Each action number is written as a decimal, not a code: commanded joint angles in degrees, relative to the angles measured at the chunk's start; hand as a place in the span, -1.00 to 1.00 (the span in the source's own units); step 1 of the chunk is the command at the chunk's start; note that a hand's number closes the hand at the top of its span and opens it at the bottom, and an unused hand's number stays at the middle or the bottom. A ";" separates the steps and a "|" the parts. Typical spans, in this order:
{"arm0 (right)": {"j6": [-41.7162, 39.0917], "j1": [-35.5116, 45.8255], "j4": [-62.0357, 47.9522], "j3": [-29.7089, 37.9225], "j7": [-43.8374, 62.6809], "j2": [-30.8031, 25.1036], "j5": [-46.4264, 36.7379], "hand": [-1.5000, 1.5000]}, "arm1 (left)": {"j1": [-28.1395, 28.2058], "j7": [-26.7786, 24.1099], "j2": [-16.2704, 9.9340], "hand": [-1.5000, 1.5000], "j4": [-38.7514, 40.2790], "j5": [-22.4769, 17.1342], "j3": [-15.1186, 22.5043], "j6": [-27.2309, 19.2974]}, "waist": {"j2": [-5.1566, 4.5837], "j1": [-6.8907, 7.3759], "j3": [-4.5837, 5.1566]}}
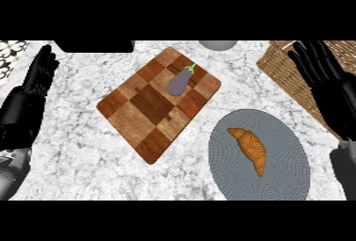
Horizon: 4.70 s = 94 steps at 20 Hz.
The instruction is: Pick the croissant from the placemat and place it in the basket
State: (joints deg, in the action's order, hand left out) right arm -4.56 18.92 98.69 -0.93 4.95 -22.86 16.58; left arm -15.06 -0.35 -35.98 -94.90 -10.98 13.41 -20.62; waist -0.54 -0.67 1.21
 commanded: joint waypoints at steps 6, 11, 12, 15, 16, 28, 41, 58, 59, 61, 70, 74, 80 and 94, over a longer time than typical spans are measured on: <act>-27.36 -0.51 -13.13 -6.83 -9.36 3.15 15.81 1.00 | 3.47 6.92 4.03 0.00 7.66 -2.62 3.59 1.59 | -3.10 4.43 -1.88; -42.28 -4.61 -6.23 -8.41 -31.47 6.09 12.11 -1.00 | 5.10 9.60 6.03 0.00 10.69 -3.91 4.97 2.32 | -0.34 0.38 -1.57; -42.36 -7.89 -6.55 -6.59 -36.23 6.35 8.36 -1.00 | 3.36 11.39 5.47 0.00 12.39 -4.32 3.58 2.35 | -0.10 -0.47 -1.50; -36.42 -10.67 -2.84 -4.21 -38.95 4.41 -3.51 -1.00 | 2.44 9.08 6.38 0.00 17.31 -4.25 2.64 4.54 | 0.32 -0.75 -1.25; -33.17 -9.81 -0.01 -3.58 -35.40 2.30 -5.22 -1.00 | 2.60 11.86 6.10 0.00 13.95 -3.89 3.15 3.33 | 0.64 -0.48 -1.25; -40.46 -1.57 -1.32 -1.60 -40.09 -30.71 -29.65 -1.00 | 1.74 11.81 6.53 0.00 15.06 -2.81 3.86 4.37 | 0.26 0.95 -1.27; -35.59 -2.16 -5.34 -9.74 -47.31 -36.20 -31.08 -1.00 | 1.56 10.25 10.21 0.00 17.28 -0.91 2.31 5.76 | 0.45 0.85 -1.22; -23.06 2.31 -19.10 -17.88 -48.27 -22.12 -41.50 -1.00 | -1.80 12.68 12.79 0.00 20.11 2.15 -3.07 9.62 | 0.46 0.70 -1.20; -24.28 3.11 -23.54 -16.81 -52.76 -24.73 -41.91 -1.00 | 0.91 9.55 11.92 0.00 19.96 2.21 -3.58 11.00 | 0.41 1.01 -1.21; -24.09 3.91 -21.91 -18.43 -49.00 -21.06 -42.85 -1.00 | -0.01 9.73 13.12 0.00 21.19 3.38 -4.19 9.94 | 0.44 0.92 -1.20; -19.16 4.05 -27.99 -18.76 -51.95 -14.77 -49.32 -1.00 | 3.02 13.93 13.02 0.00 15.50 4.76 -6.32 13.24 | 0.50 1.11 -1.22; -18.00 3.86 -30.68 -17.49 -54.13 -12.96 -52.13 -1.00 | 0.45 11.45 15.96 0.00 20.14 7.54 -7.43 13.07 | 0.47 0.80 -1.21; -19.88 1.16 -24.11 -19.46 -48.28 -9.33 -54.52 -1.00 | 4.07 13.14 17.50 0.00 14.93 9.54 -7.71 12.04 | 0.61 0.71 -1.20; -20.32 1.26 -29.92 -18.09 -49.09 -4.40 -62.90 -1.00 | 1.44 13.28 19.91 0.00 17.78 13.08 -11.38 16.07 | 0.53 0.65 -1.20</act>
State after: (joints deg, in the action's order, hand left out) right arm -21.51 20.83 68.28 -19.89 -42.48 -27.06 -44.71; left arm -12.16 12.59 -16.87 -78.87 0.47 2.84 -4.79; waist -0.01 0.13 0.00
